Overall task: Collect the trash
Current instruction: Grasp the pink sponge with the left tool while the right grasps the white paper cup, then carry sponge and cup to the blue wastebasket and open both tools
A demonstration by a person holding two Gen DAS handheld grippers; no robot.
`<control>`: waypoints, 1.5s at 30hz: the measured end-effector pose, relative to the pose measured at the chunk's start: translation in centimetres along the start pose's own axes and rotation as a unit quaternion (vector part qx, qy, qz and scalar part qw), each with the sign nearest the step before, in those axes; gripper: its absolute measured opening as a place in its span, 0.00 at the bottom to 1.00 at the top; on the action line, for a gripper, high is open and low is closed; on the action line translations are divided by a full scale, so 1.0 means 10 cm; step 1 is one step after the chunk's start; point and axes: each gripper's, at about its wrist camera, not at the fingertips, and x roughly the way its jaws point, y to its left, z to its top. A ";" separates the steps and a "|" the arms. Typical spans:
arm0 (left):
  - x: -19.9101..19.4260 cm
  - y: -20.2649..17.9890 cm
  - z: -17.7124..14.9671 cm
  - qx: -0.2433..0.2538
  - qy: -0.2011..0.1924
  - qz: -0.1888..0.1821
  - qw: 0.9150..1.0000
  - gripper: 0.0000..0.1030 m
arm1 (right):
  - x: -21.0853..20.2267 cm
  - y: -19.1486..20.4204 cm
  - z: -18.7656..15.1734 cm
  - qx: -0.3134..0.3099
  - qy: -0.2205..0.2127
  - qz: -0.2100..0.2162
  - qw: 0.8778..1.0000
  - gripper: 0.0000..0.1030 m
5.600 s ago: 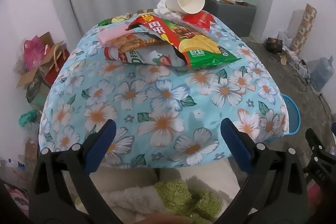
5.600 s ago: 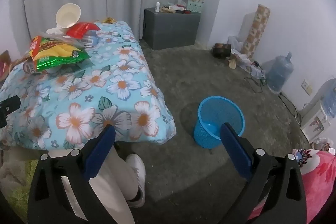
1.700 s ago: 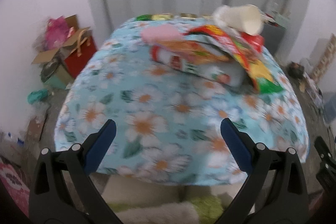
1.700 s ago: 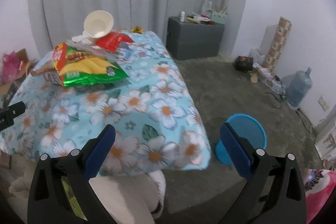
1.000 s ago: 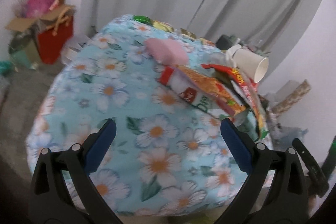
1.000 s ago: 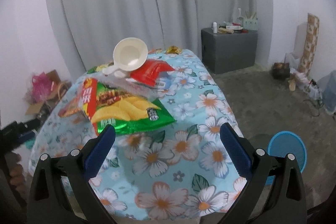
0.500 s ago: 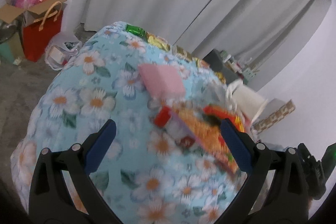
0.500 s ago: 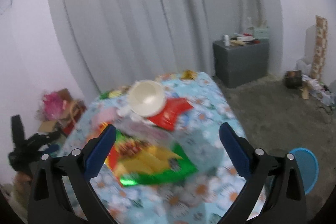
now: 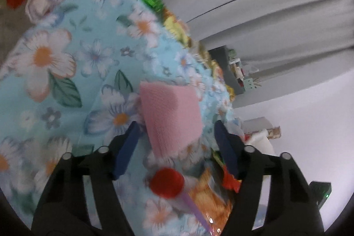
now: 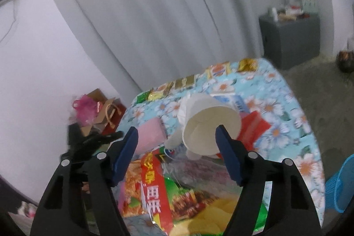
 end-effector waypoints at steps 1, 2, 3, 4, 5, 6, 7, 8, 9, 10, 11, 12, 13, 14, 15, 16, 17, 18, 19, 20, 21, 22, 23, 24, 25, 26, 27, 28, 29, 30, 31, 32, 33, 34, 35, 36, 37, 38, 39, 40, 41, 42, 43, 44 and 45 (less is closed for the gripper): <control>0.07 0.04 0.03 -0.011 0.003 0.003 1.000 0.54 | 0.06 -0.01 0.01 0.003 0.005 -0.002 1.000 0.68; 0.11 0.06 0.05 -0.016 0.005 0.003 1.000 0.52 | 0.11 -0.03 0.02 0.006 0.009 -0.002 1.000 0.68; 0.17 0.09 0.07 -0.022 0.010 0.002 1.000 0.49 | 0.16 -0.06 0.04 0.013 0.016 0.000 1.000 0.67; 0.20 0.10 0.07 -0.024 0.012 0.001 1.000 0.44 | 0.20 -0.08 0.06 0.017 0.021 0.001 1.000 0.65; 0.23 0.11 0.07 -0.025 0.013 0.000 1.000 0.42 | 0.25 -0.10 0.09 0.021 0.026 0.003 0.999 0.64; 0.27 0.12 0.07 -0.025 0.015 -0.001 1.000 0.38 | 0.28 -0.11 0.10 0.024 0.028 0.004 0.999 0.62; 0.29 0.13 0.06 -0.025 0.016 -0.001 1.000 0.32 | 0.31 -0.12 0.10 0.025 0.031 0.006 0.999 0.58; 0.31 0.14 0.06 -0.025 0.017 -0.003 1.000 0.31 | 0.34 -0.13 0.12 0.026 0.033 0.006 0.999 0.57; 0.32 0.15 0.06 -0.026 0.016 -0.006 1.000 0.31 | 0.37 -0.13 0.12 0.027 0.036 0.006 0.999 0.53; 0.32 0.15 0.07 -0.026 0.015 -0.007 1.000 0.30 | 0.39 -0.14 0.13 0.029 0.039 0.008 0.999 0.47; 0.32 0.15 0.07 -0.024 0.014 -0.012 1.000 0.29 | 0.41 -0.14 0.13 0.031 0.041 0.009 0.999 0.43; 0.32 0.15 0.07 -0.024 0.014 -0.014 1.000 0.28 | 0.43 -0.16 0.12 0.035 0.044 0.011 0.998 0.37; 0.31 0.15 0.07 -0.025 0.014 -0.017 0.999 0.28 | 0.44 -0.17 0.12 0.038 0.046 0.013 0.998 0.30; 0.30 0.16 0.07 -0.025 0.014 -0.022 0.999 0.27 | 0.45 -0.17 0.11 0.040 0.048 0.015 0.998 0.26; 0.28 0.16 0.06 -0.025 0.012 -0.025 0.999 0.27 | 0.46 -0.17 0.11 0.043 0.049 0.017 0.998 0.18; 0.26 0.15 0.07 -0.025 0.008 -0.029 0.999 0.27 | 0.46 -0.18 0.12 0.045 0.048 0.018 0.998 0.13; 0.22 0.14 0.06 -0.024 0.006 -0.032 0.999 0.26 | 0.44 -0.19 0.12 0.046 0.045 0.019 0.998 0.11; 0.19 0.12 0.06 -0.022 0.001 -0.037 0.999 0.26 | 0.42 -0.18 0.12 0.046 0.041 0.019 0.998 0.08; 0.15 0.10 0.06 -0.019 -0.003 -0.042 0.999 0.26 | 0.39 -0.18 0.13 0.046 0.036 0.018 0.998 0.07; 0.10 0.07 0.06 -0.015 -0.008 -0.045 0.999 0.26 | 0.37 -0.18 0.13 0.045 0.032 0.017 0.998 0.06; 0.04 0.05 0.05 -0.012 -0.013 -0.048 0.999 0.26 | 0.34 -0.18 0.14 0.045 0.028 0.017 0.998 0.05; -0.01 0.02 0.05 -0.007 -0.019 -0.051 0.998 0.25 | 0.32 -0.19 0.14 0.046 0.024 0.018 0.999 0.05; -0.05 -0.01 0.05 -0.004 -0.024 -0.053 0.998 0.25 | 0.29 -0.18 0.15 0.045 0.020 0.019 0.999 0.05; -0.10 -0.04 0.05 0.000 -0.030 -0.056 0.998 0.25 | 0.25 -0.18 0.15 0.044 0.016 0.020 0.999 0.04; -0.16 -0.08 0.04 0.005 -0.036 -0.059 0.998 0.25 | 0.23 -0.17 0.16 0.043 0.013 0.021 0.999 0.04; -0.21 -0.12 0.04 0.010 -0.043 -0.062 0.997 0.25 | 0.19 -0.16 0.16 0.040 0.008 0.023 0.999 0.04; -0.25 -0.14 0.03 0.013 -0.047 -0.063 0.997 0.25 | 0.15 -0.15 0.17 0.037 0.003 0.023 0.999 0.04; -0.32 -0.19 0.02 0.019 -0.055 -0.066 0.996 0.25 | 0.11 -0.13 0.17 0.033 -0.002 0.024 0.999 0.04; -0.36 -0.22 0.01 0.022 -0.060 -0.067 0.996 0.25 | 0.06 -0.11 0.18 0.028 -0.008 0.024 0.999 0.04; -0.43 -0.26 -0.01 0.028 -0.066 -0.069 0.995 0.25 | 0.02 -0.08 0.18 0.024 -0.013 0.025 0.999 0.04; -0.48 -0.30 -0.03 0.033 -0.072 -0.070 0.994 0.25 | -0.02 -0.07 0.18 0.020 -0.018 0.025 0.999 0.04; -0.52 -0.33 -0.04 0.038 -0.076 -0.071 0.994 0.25 | -0.08 -0.04 0.19 0.016 -0.024 0.027 0.999 0.04; -0.59 -0.37 -0.07 0.044 -0.082 -0.073 0.993 0.25 | -0.13 -0.02 0.19 0.012 -0.029 0.028 0.999 0.04; -0.66 -0.41 -0.10 0.051 -0.086 -0.075 0.992 0.25 | -0.17 0.00 0.18 0.010 -0.033 0.029 0.999 0.04; -0.71 -0.45 -0.13 0.057 -0.090 -0.076 0.991 0.25 | -0.22 0.02 0.17 0.008 -0.039 0.029 0.999 0.04; -0.79 -0.52 -0.17 0.067 -0.095 -0.079 0.990 0.25 | -0.30 0.04 0.17 0.004 -0.048 0.029 0.998 0.04; -0.82 -0.56 -0.20 0.073 -0.096 -0.081 0.989 0.25 | -0.37 0.05 0.16 0.002 -0.055 0.029 0.998 0.04; -0.87 -0.61 -0.24 0.081 -0.099 -0.082 0.988 0.25 | -0.42 0.05 0.15 0.001 -0.060 0.028 0.998 0.04; -0.95 -0.70 -0.30 0.095 -0.102 -0.083 0.987 0.25 | -0.51 0.05 0.14 -0.001 -0.070 0.026 0.997 0.04; -1.00 -0.76 -0.34 0.104 -0.104 -0.085 0.985 0.25 | -0.58 0.05 0.12 -0.003 -0.077 0.024 0.997 0.04; -1.03 -0.81 -0.39 0.112 -0.105 -0.086 0.984 0.25 | -0.67 0.05 0.11 -0.004 -0.085 0.021 0.996 0.04; -1.09 -0.92 -0.46 0.127 -0.105 -0.088 0.982 0.25 | -0.78 0.03 0.08 -0.005 -0.096 0.016 0.995 0.04; -1.10 -0.98 -0.51 0.135 -0.105 -0.089 0.981 0.25 | -0.87 0.00 0.05 -0.005 -0.104 0.012 0.994 0.04; -1.12 -1.06 -0.57 0.145 -0.104 -0.089 0.980 0.25 | -0.96 -0.03 0.02 -0.005 -0.110 0.008 0.994 0.04; -1.14 -1.16 -0.65 0.158 -0.101 -0.089 0.978 0.25 | -1.07 -0.07 -0.03 -0.003 -0.120 0.001 0.993 0.04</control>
